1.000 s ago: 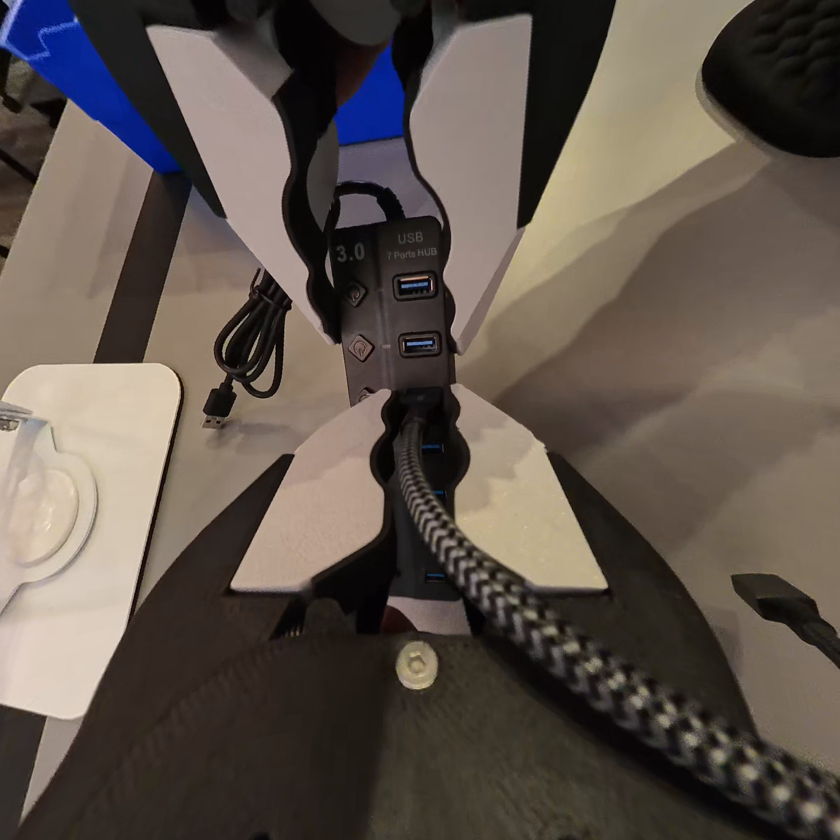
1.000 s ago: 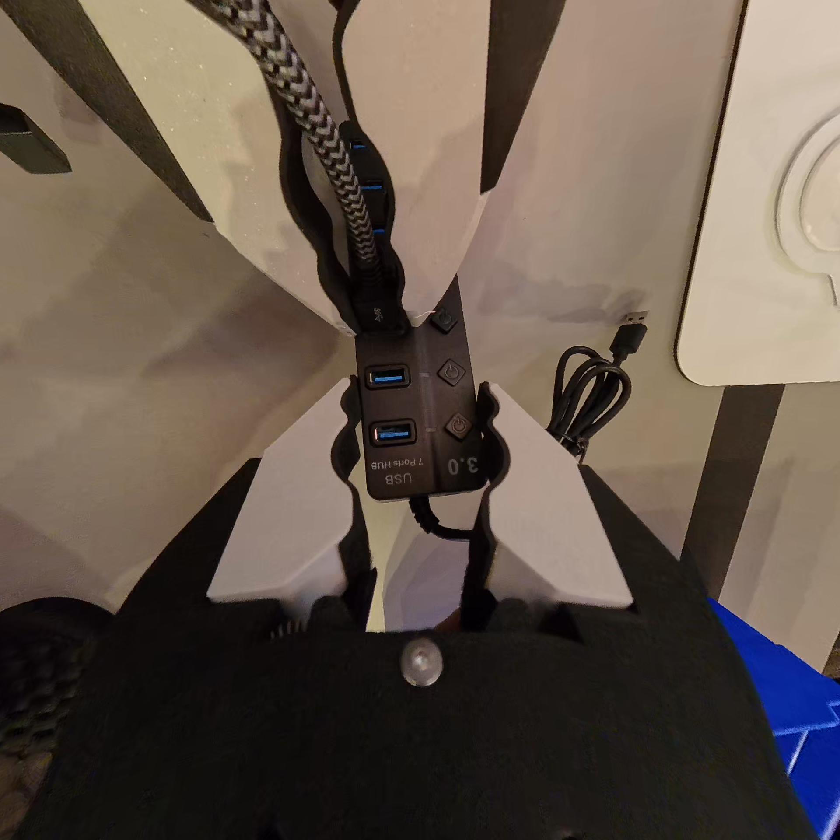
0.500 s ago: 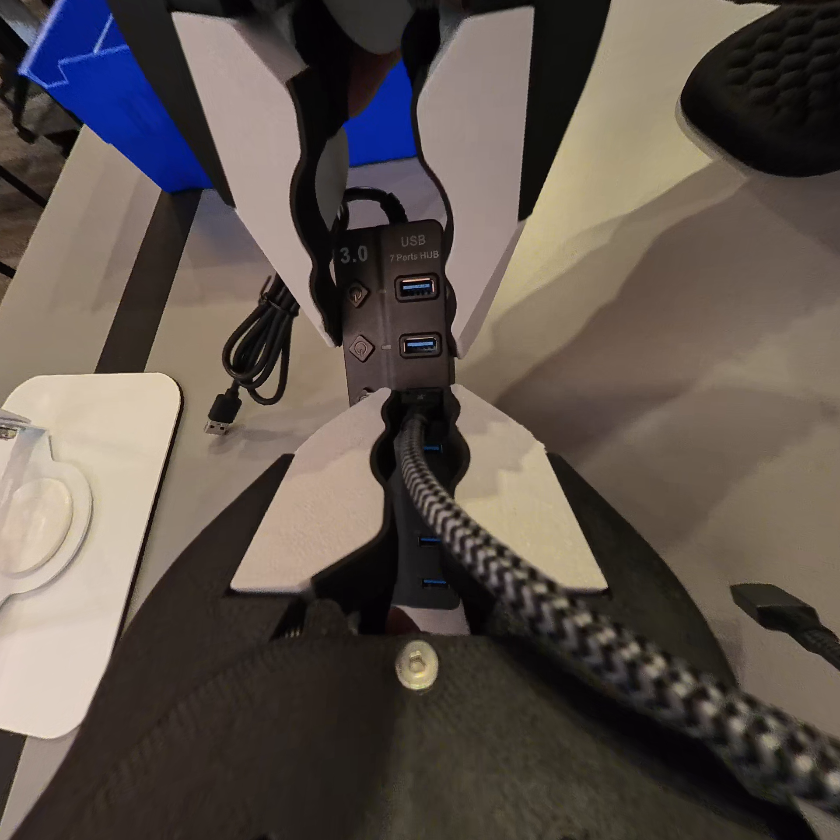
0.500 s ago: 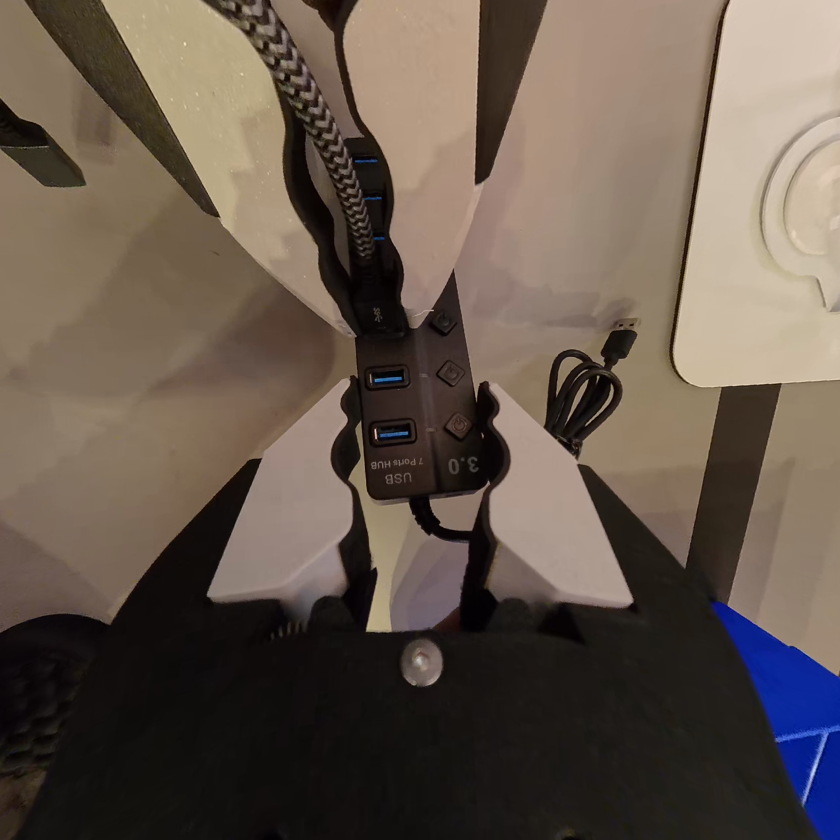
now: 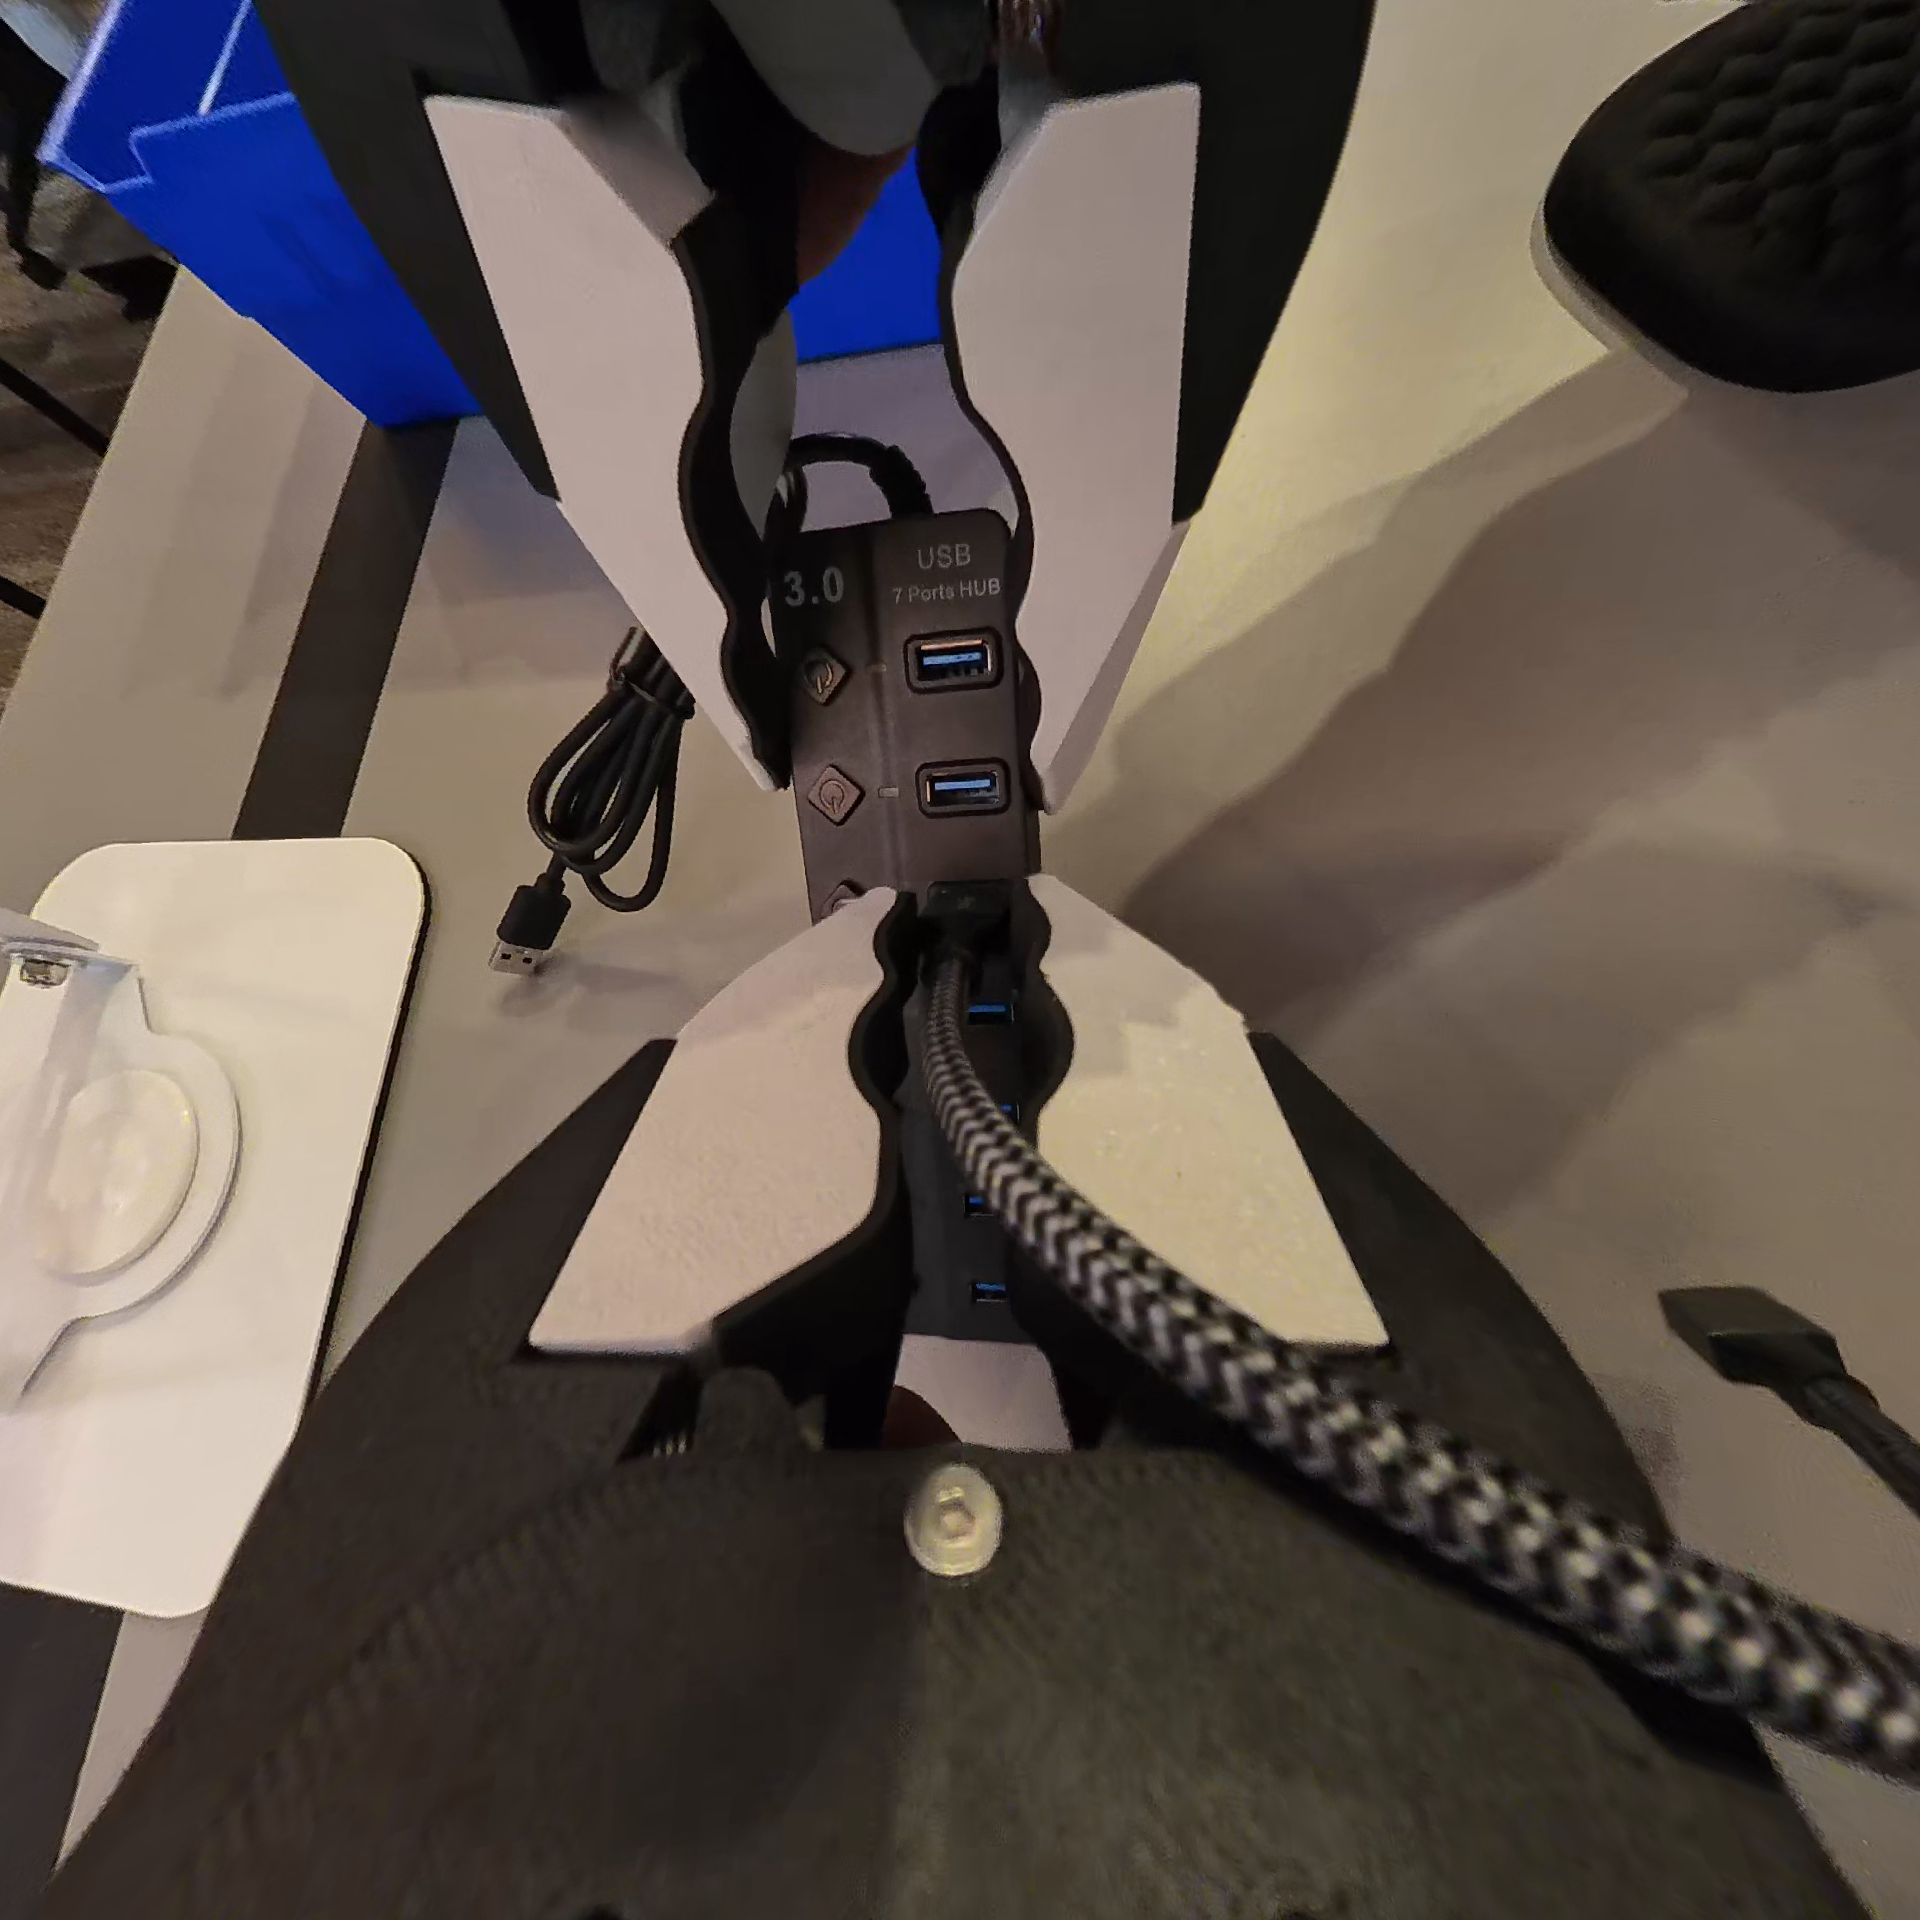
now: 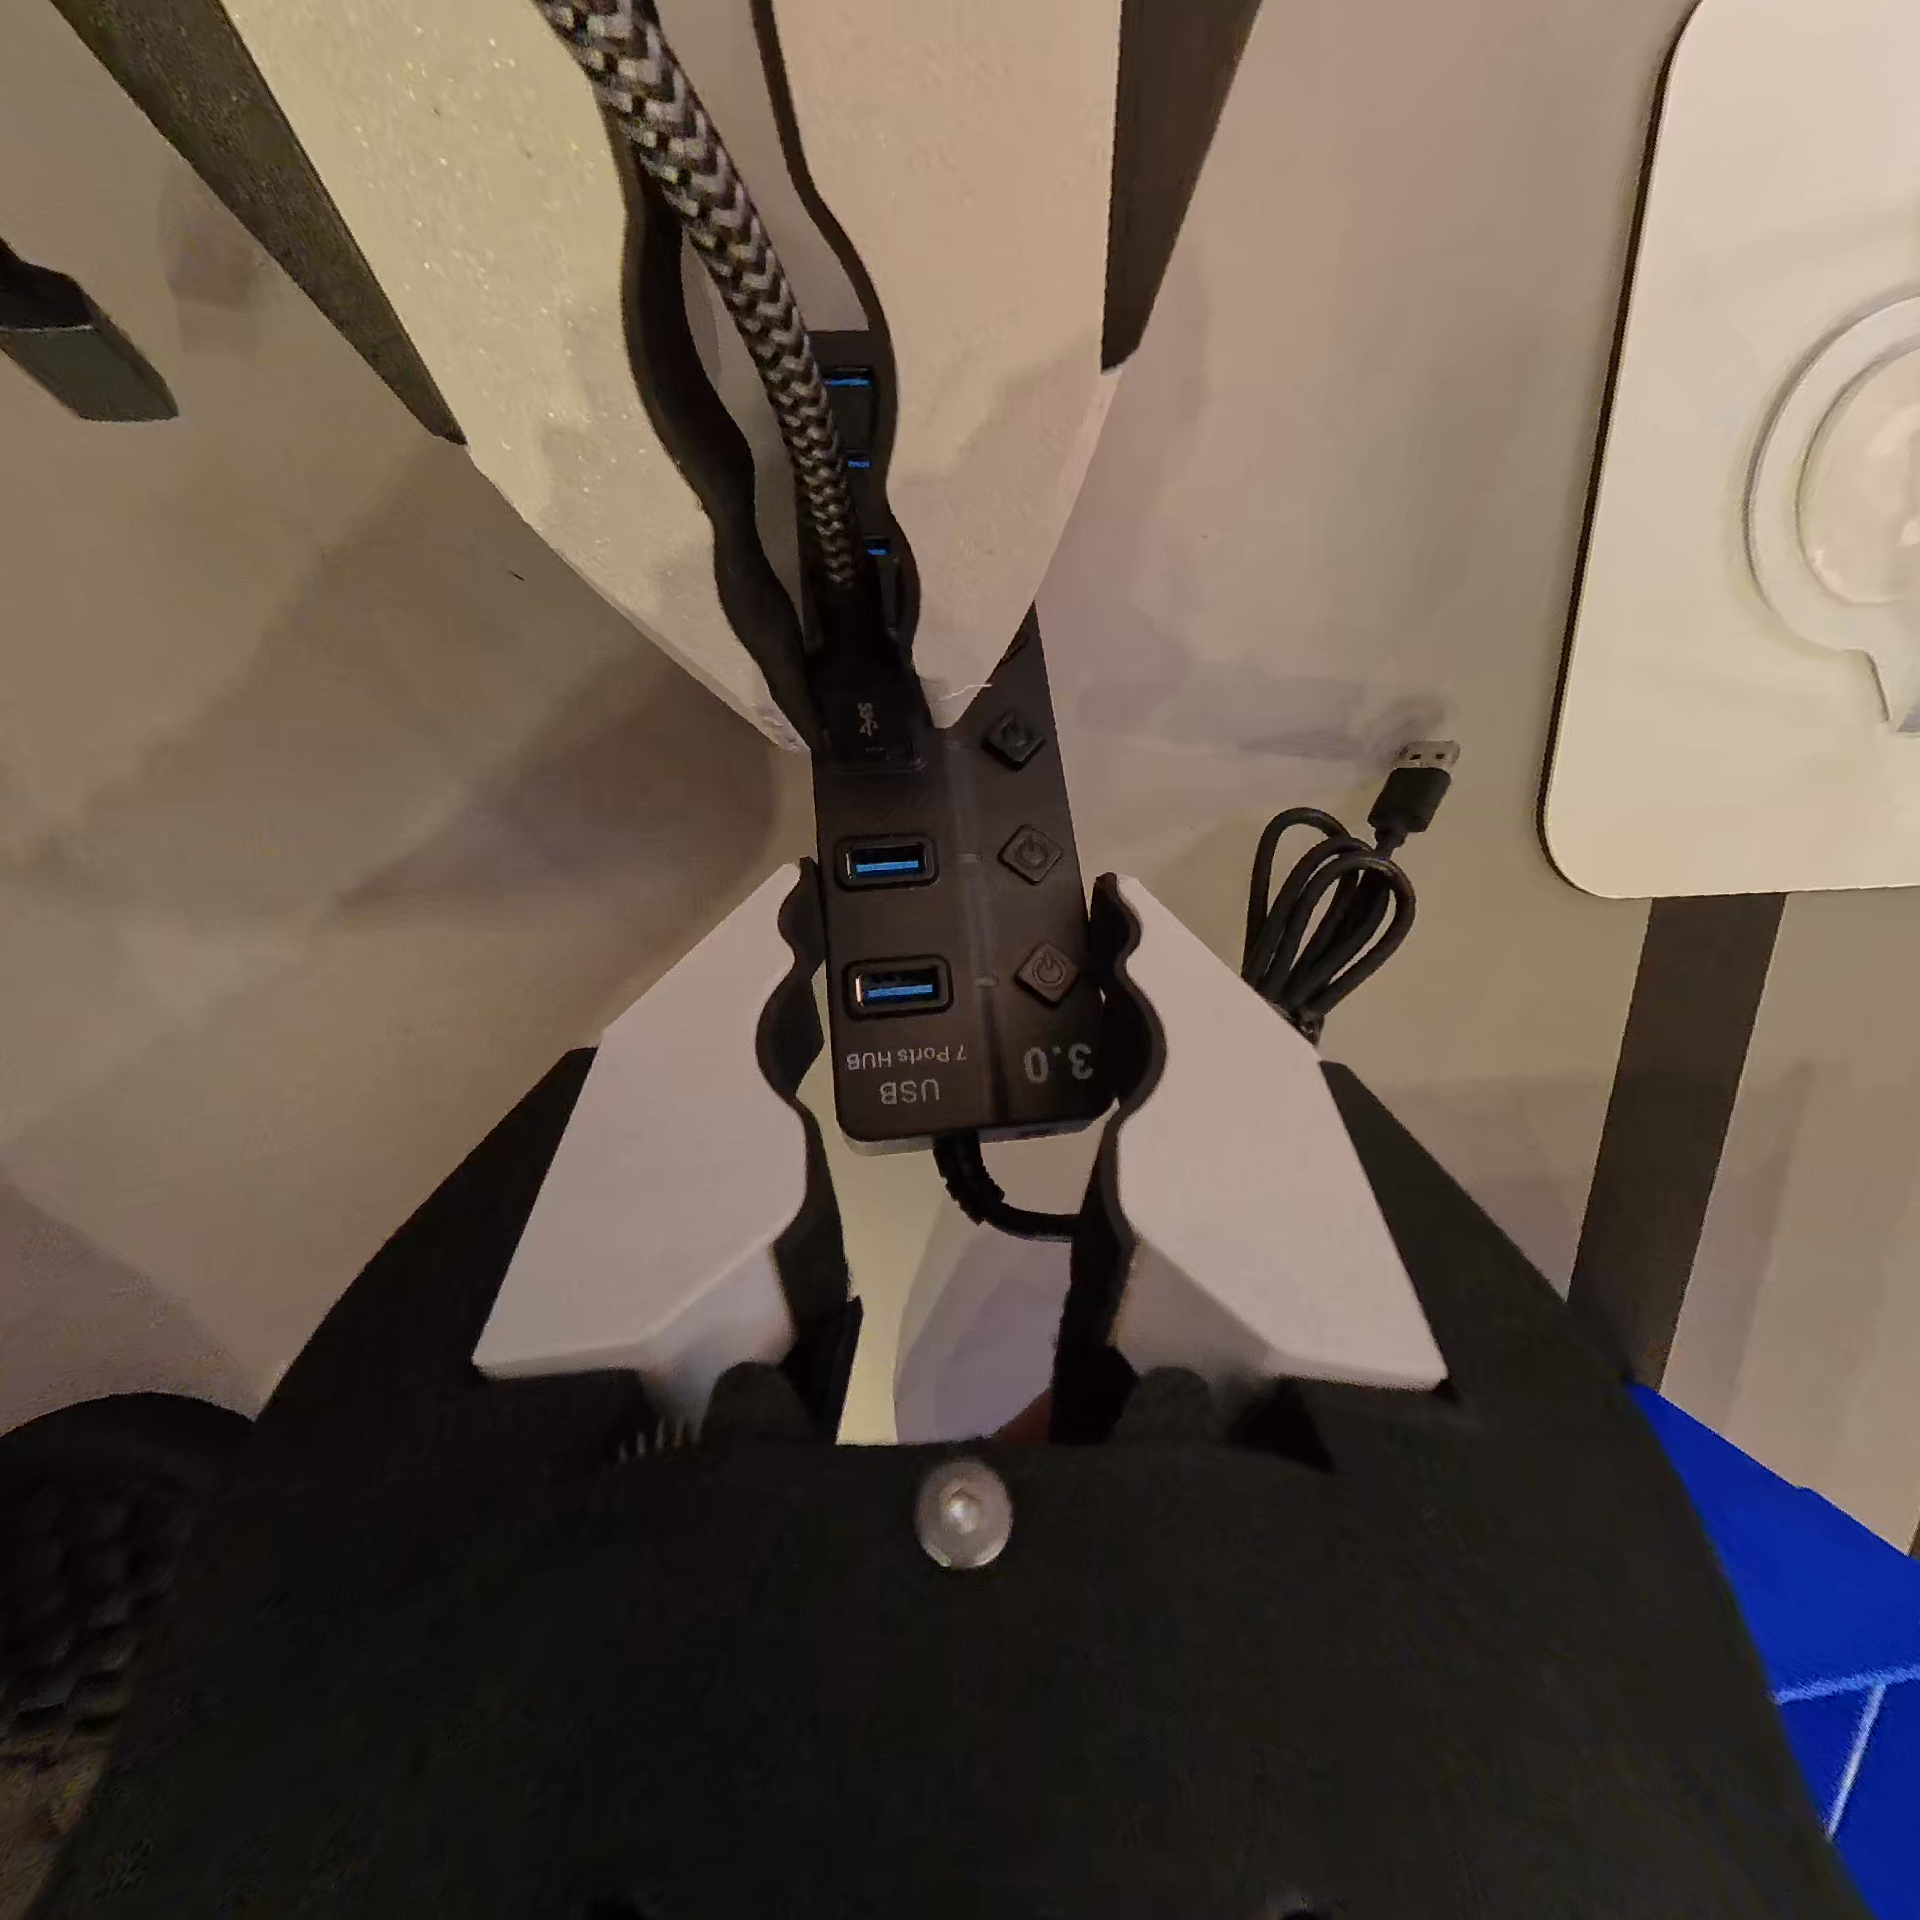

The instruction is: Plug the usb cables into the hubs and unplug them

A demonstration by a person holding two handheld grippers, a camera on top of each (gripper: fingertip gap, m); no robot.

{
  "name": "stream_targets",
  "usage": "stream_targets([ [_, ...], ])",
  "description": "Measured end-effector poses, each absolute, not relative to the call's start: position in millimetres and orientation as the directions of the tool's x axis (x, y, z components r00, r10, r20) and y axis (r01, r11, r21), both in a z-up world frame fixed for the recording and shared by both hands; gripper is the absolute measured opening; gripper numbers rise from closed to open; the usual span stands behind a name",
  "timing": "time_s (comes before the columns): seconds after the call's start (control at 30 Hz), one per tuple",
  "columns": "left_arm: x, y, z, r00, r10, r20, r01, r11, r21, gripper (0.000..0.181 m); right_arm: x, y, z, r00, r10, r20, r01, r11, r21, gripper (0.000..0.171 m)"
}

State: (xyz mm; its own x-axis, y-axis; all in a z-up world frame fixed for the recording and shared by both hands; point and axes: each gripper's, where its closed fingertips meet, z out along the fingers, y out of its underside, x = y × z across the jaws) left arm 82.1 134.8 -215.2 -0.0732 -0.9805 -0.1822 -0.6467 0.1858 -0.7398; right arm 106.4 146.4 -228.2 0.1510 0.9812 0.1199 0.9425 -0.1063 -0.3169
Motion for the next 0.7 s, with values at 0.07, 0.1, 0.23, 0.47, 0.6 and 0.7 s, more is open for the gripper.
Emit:
stream_targets([
  [0.07,82,135,-216,-0.072,-0.982,-0.174,-0.646,0.179,-0.742,0.017,106,147,-228,0.153,0.980,0.125,0.944,-0.108,-0.312,0.049],
  [0.1,81,135,-216,-0.075,-0.982,-0.172,-0.642,0.179,-0.746,0.017,106,146,-228,0.154,0.980,0.125,0.944,-0.108,-0.311,0.049],
  [0.23,84,134,-218,-0.072,-0.979,-0.189,-0.634,0.191,-0.749,0.018,108,147,-231,0.166,0.978,0.129,0.947,-0.121,-0.296,0.049],
  [0.47,87,132,-221,-0.075,-0.970,-0.229,-0.627,0.225,-0.746,0.017,110,146,-235,0.187,0.973,0.136,0.946,-0.141,-0.293,0.049],
  [0.6,86,135,-217,-0.072,-0.973,-0.220,-0.592,0.219,-0.776,0.017,109,148,-228,0.193,0.967,0.163,0.946,-0.139,-0.294,0.049],
  [0.7,84,136,-215,-0.084,-0.979,-0.186,-0.568,0.201,-0.798,0.017,106,148,-224,0.188,0.967,0.171,0.945,-0.130,-0.300,0.049],
])
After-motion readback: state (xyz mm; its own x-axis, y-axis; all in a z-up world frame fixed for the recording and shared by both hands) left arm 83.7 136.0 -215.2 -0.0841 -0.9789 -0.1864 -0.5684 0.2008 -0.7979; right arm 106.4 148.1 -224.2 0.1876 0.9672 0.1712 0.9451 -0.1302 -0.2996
